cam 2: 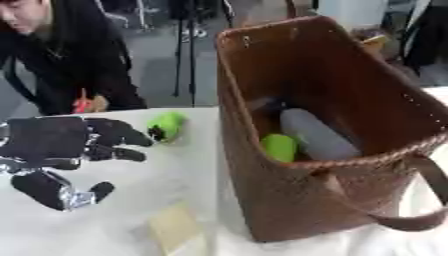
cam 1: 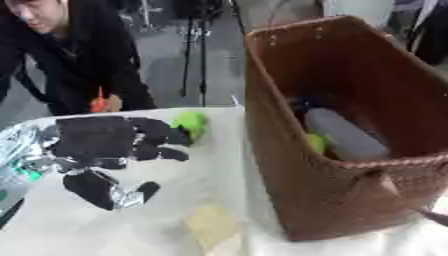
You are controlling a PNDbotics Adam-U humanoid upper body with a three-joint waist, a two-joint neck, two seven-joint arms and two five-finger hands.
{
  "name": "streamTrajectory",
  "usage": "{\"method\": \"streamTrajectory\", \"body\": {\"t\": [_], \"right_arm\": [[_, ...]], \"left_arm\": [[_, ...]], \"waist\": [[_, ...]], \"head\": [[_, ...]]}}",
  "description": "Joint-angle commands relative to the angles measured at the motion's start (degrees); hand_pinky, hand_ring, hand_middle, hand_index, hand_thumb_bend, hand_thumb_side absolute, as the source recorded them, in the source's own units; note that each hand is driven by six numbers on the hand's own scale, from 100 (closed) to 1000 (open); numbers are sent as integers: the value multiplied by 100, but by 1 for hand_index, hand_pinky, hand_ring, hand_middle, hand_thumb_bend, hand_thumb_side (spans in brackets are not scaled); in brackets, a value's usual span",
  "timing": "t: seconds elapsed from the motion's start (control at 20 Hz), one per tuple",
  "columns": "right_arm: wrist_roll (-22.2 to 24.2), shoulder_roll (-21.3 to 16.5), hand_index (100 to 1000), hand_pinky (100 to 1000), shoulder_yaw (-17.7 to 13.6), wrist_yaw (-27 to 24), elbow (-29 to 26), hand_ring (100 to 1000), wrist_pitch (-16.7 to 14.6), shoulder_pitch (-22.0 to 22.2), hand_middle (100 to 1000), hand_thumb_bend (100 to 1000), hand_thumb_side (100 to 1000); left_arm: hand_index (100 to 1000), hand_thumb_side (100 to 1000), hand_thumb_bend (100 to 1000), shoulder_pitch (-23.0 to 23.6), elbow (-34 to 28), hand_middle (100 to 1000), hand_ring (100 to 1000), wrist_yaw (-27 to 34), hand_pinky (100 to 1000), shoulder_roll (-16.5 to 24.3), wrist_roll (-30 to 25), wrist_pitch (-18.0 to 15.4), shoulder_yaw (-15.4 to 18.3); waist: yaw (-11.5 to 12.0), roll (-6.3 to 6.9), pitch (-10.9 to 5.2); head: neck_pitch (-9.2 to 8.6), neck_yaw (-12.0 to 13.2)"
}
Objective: Pick up objects on the table and place them in the box.
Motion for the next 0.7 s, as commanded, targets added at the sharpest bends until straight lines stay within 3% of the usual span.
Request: {"method": "streamTrajectory", "body": {"t": [0.05, 0.7], "right_arm": [[-460, -121, 780, 824, 23, -46, -69, 780, -491, -9, 761, 100, 1000], [-451, -140, 779, 821, 50, -97, -69, 777, -470, -13, 759, 100, 1000]], "left_arm": [[1000, 1000, 100, -162, -148, 1000, 1000, 113, 1000, 371, -1302, -1396, -10], [1000, 1000, 100, -329, -37, 1000, 1000, -205, 1000, 530, -881, -1506, -230]], "waist": [[-19, -5, -130], [-86, 26, -142]], "head": [[31, 27], [-22, -21]]}}
